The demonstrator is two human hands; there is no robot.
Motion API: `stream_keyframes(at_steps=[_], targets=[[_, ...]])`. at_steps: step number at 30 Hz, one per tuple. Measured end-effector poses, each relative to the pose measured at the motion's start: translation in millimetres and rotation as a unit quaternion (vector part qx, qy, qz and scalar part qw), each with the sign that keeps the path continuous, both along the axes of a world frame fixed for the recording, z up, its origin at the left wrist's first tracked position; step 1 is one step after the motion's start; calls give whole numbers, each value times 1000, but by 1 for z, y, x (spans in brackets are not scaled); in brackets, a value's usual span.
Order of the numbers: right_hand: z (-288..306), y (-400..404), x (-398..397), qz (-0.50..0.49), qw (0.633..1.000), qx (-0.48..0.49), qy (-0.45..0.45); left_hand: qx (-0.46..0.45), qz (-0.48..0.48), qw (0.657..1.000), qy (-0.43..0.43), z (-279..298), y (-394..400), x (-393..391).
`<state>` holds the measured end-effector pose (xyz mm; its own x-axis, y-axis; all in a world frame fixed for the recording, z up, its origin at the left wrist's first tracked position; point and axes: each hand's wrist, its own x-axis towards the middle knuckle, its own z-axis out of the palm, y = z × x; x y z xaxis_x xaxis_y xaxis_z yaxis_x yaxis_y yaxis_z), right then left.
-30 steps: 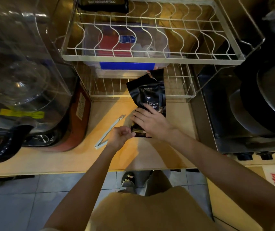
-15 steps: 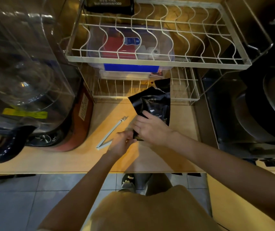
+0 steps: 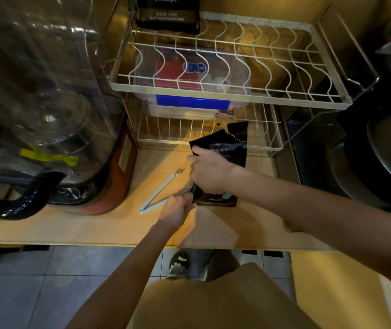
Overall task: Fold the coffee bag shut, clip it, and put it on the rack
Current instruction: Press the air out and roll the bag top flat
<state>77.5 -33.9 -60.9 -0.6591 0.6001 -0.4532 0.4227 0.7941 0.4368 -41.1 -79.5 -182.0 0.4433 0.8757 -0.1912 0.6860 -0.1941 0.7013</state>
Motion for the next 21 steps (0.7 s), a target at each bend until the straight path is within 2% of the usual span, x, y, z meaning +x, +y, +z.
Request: stream_keyframes(at_steps=[2, 5, 12, 17, 21], targets=[[5, 4, 3, 31, 999, 3, -16, -6, 3, 1000, -2, 0, 1, -1], [16, 10, 6, 58, 998, -4, 14, -6, 3, 1000, 4, 0, 0, -1], [26, 18, 13, 26, 995, -23, 97, -8, 2, 1000, -1, -4, 4, -2], [37, 20, 15, 47, 998, 21, 24, 0, 9, 1000, 11, -5, 2, -2], [44, 20, 13, 44, 997, -26, 50, 11, 30, 999, -1, -6, -5, -1]])
